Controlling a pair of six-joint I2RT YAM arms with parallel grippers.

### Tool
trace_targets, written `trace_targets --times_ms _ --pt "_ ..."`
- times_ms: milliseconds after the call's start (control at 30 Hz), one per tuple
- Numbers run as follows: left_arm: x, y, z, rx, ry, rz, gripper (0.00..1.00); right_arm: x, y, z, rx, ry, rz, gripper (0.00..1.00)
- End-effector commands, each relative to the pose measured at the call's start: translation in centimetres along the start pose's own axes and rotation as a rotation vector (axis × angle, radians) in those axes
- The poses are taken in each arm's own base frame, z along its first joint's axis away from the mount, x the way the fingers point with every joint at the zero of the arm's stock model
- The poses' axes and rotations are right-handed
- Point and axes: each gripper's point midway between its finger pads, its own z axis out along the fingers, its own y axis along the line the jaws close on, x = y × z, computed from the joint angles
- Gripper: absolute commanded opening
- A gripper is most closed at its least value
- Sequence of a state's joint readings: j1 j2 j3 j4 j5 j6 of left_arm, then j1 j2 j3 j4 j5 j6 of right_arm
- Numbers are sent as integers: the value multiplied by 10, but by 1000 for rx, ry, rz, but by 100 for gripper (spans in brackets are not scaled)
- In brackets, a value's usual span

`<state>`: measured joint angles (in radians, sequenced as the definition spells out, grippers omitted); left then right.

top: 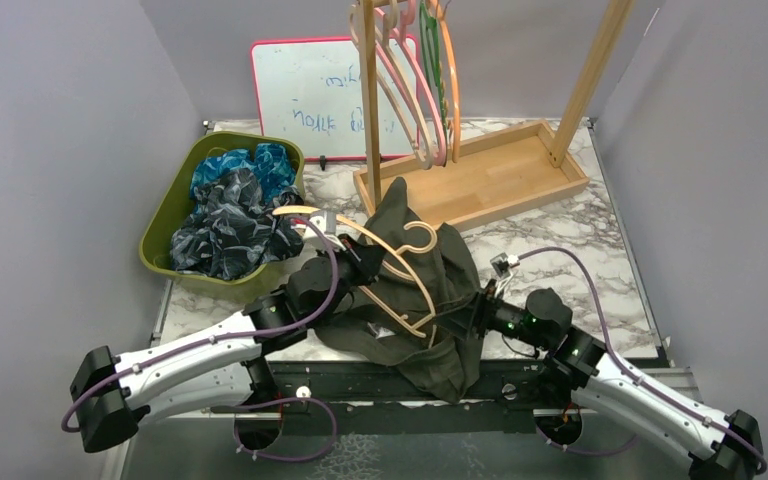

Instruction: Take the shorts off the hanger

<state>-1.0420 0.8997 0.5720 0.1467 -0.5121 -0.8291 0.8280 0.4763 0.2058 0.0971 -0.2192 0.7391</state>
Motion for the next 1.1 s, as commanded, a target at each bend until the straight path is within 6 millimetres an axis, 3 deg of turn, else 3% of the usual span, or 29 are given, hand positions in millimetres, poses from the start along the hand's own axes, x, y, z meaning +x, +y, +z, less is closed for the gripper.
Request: trace_targets --times_ms 0,200,367,533,800,1067 --pt "-44 8 -13 -75 -128 79 0 36 -15 -11 9 85 70 69" --pt "-68 5 -34 -58 -182 39 0 34 -2 -14 -77 64 33 72" --pt "-72 -5 -44 19 -191 -48 0 35 13 -12 -165 98 -31 74" --pt "-66 -16 -46 89 -163 -131 0 29 26 -6 -238 102 -110 74" --pt "-43 -4 -46 128 -143 -293 0 15 41 5 -337 26 -178 75" --pt "-28 5 -42 141 -134 -406 0 25 48 15 -395 124 -201 73"
